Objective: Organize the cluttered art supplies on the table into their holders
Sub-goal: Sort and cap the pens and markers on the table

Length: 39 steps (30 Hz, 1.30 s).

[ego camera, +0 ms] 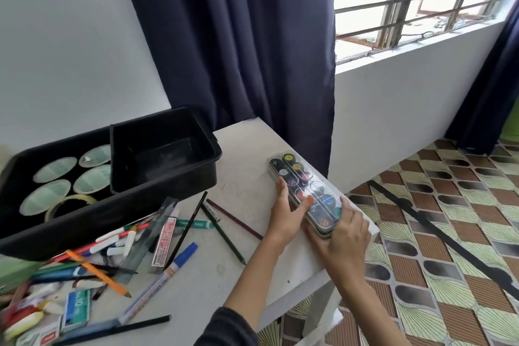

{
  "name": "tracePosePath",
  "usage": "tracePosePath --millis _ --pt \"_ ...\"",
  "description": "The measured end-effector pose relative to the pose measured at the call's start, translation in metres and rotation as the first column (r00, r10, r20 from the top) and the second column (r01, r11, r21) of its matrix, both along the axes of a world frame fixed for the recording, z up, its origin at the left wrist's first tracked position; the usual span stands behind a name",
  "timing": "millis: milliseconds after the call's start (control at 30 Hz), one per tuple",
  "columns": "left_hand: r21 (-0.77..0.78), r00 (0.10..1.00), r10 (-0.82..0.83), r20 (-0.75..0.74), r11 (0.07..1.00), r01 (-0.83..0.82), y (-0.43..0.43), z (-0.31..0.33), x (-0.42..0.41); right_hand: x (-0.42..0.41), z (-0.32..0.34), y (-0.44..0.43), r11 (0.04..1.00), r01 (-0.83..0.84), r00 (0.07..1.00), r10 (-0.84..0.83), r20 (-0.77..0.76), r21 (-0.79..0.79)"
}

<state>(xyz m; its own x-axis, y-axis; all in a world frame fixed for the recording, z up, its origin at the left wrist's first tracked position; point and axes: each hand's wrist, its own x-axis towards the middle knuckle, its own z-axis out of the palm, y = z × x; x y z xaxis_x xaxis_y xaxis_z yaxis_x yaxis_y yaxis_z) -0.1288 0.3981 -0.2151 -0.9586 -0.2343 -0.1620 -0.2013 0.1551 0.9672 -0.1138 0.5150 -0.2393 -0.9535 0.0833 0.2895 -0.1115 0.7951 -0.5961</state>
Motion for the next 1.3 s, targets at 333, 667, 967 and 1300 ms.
tracePosePath --millis 333,667,967,1300 --pt "0.118 0.98 0.195 -0.041 0.975 -0.189 -0.031 0.056 0.114 0.022 0.04 -0.022 0.988 0.003 0.988 -0.027 0.152 0.153" --pt "0.252 0.644 0.726 -0.24 0.687 -0.681 -0.126 0.109 0.264 0.109 0.115 -0.164 0.531 -0.816 0.474 0.841 0.261 -0.23" --pt "0.265 0.366 0.908 -0.204 0.412 -0.872 -0.184 0.111 0.404 0.253 0.114 -0.245 0.32 -0.791 0.27 0.947 0.172 -0.522" --pt "0.278 0.189 0.968 -0.164 0.229 -0.933 -0.234 0.104 0.512 0.351 0.096 -0.308 0.291 -0.699 0.253 0.955 0.155 -0.653"
